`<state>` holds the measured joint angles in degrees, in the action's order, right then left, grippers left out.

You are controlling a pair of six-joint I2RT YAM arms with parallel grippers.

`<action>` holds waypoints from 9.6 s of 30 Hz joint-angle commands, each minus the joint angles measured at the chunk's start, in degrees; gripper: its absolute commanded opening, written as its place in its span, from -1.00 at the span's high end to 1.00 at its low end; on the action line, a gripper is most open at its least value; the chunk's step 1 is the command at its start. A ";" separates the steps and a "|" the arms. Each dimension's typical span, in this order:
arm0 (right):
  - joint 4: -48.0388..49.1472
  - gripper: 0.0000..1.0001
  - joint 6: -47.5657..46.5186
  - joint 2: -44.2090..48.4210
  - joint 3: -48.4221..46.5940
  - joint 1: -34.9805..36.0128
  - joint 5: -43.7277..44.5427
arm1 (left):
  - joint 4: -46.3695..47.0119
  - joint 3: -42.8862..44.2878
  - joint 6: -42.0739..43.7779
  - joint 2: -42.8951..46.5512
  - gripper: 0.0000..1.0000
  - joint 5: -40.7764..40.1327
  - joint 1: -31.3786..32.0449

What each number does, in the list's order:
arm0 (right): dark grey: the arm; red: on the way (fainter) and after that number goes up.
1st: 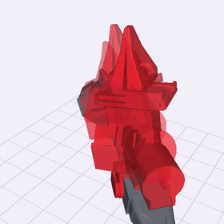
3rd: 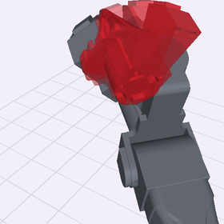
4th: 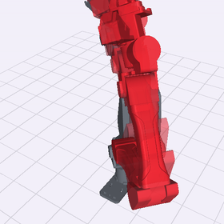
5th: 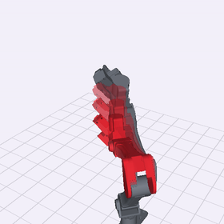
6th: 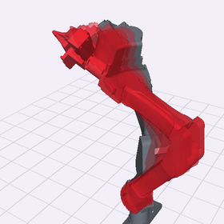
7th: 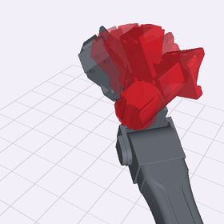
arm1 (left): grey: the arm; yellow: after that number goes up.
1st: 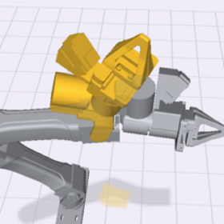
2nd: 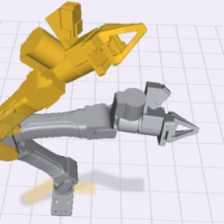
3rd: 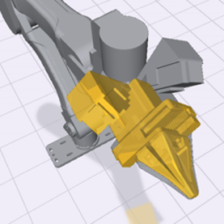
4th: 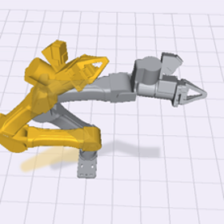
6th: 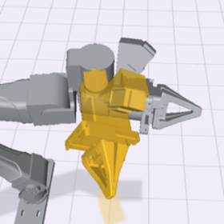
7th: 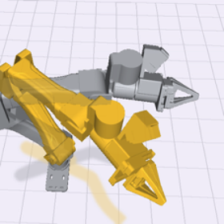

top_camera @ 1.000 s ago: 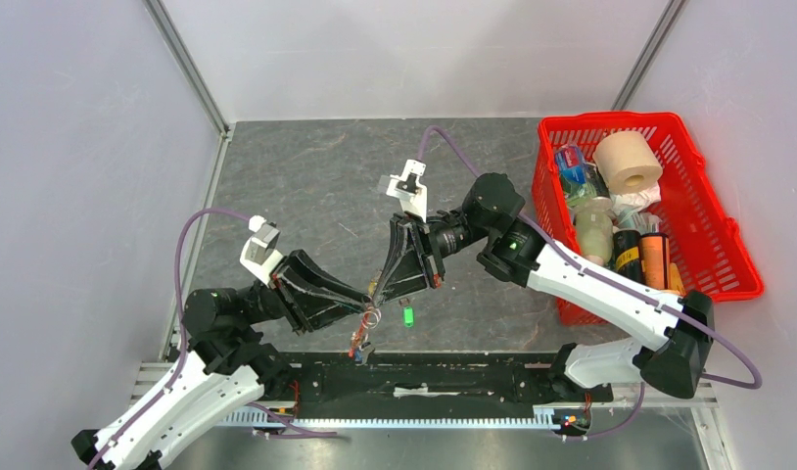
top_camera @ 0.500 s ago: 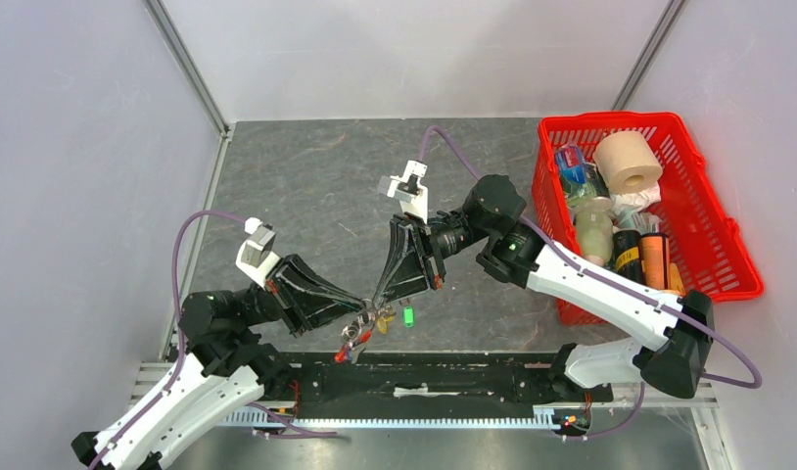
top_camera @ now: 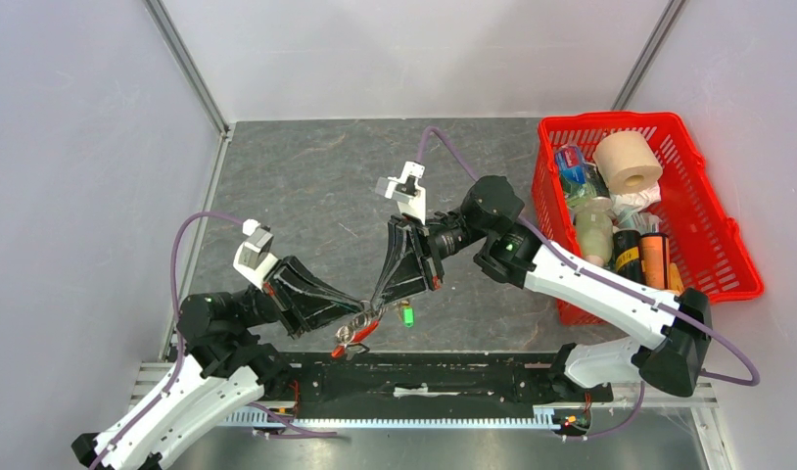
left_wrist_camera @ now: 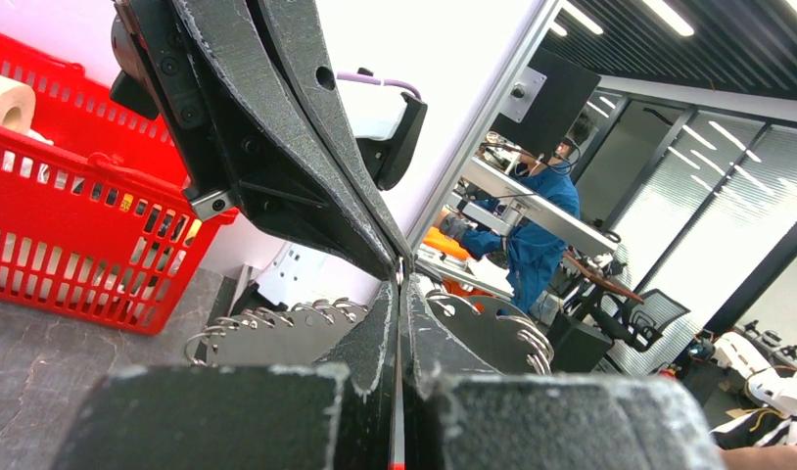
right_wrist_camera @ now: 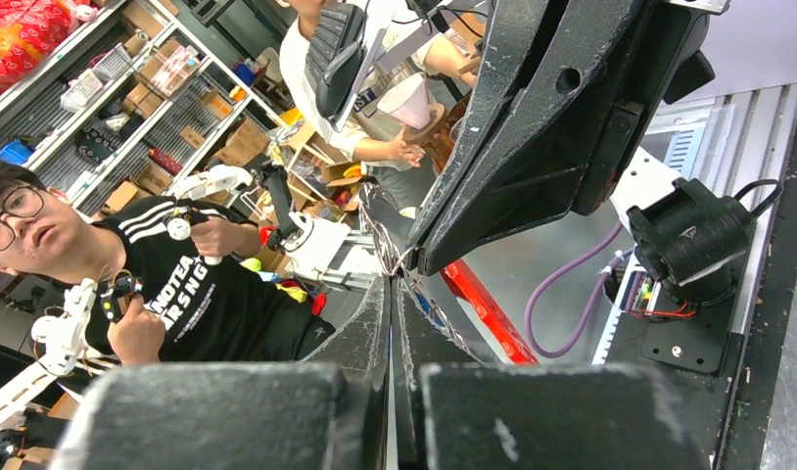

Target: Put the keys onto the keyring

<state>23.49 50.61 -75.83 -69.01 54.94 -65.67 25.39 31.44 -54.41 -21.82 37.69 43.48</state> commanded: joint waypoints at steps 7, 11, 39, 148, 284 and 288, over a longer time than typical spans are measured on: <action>1.32 1.00 -0.02 -0.39 -0.33 0.44 1.55 | 1.47 -0.59 -0.46 2.93 0.96 -0.49 0.17; -0.34 0.80 -0.92 -0.20 -0.53 0.43 2.08 | 0.43 -0.65 0.85 4.07 0.95 -1.37 0.19; -48.86 -0.03 -25.05 4.99 4.69 -2.65 42.73 | -5.60 1.85 5.20 6.09 0.95 -0.38 0.15; -60.69 1.00 -37.88 21.76 3.14 14.67 62.43 | -9.85 4.40 5.99 11.00 0.95 1.91 0.16; -66.64 1.00 -44.54 -7.27 -37.78 15.73 43.10 | -5.67 -5.23 33.38 17.51 0.95 -6.05 0.11; -66.29 1.00 -44.34 -6.89 -37.12 15.73 43.84 | -4.66 -5.67 32.76 18.26 0.96 -5.96 0.11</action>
<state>-45.93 5.80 -83.22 -104.31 70.39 -23.59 16.45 23.75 -19.22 -4.08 31.55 43.53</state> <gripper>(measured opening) 0.006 0.029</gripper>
